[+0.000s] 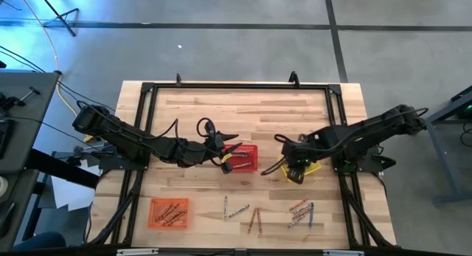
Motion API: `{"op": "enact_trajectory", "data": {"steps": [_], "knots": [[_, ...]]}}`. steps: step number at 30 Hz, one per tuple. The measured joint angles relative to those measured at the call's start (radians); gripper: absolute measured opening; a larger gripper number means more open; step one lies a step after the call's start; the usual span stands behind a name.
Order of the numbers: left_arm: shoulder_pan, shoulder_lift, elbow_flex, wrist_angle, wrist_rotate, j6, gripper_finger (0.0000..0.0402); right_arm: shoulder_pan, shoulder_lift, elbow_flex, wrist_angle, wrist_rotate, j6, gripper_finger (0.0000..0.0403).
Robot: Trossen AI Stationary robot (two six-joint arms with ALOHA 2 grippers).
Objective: Sort crayons
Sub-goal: Put the blue crayon into the yellow bin
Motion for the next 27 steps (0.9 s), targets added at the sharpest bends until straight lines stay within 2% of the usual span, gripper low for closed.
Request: {"op": "enact_trajectory", "data": {"steps": [5,9,15,22,25,27], "knots": [[0.000,0.000,0.000,-0.025,0.000,-0.024,0.0126,0.029,0.000,-0.020,0.080,0.016,-0.069,0.0101],[-0.002,0.000,0.000,-0.041,0.001,-0.071,0.0126,0.062,0.002,-0.035,0.101,0.025,-0.063,0.0094],[-0.026,0.000,0.000,-0.048,0.002,-0.117,0.0126,0.160,0.008,-0.038,0.105,0.011,0.097,0.0093],[-0.083,0.000,0.000,-0.048,0.010,-0.202,0.0126,0.340,0.028,-0.038,0.103,0.010,0.355,0.0093],[-0.114,0.000,0.000,-0.041,0.019,-0.210,0.0126,0.409,0.081,-0.038,0.100,0.026,0.378,0.0093],[-0.135,0.000,0.000,-0.040,0.019,-0.210,0.0126,0.439,0.131,-0.038,0.100,0.023,0.338,0.0093]]}}
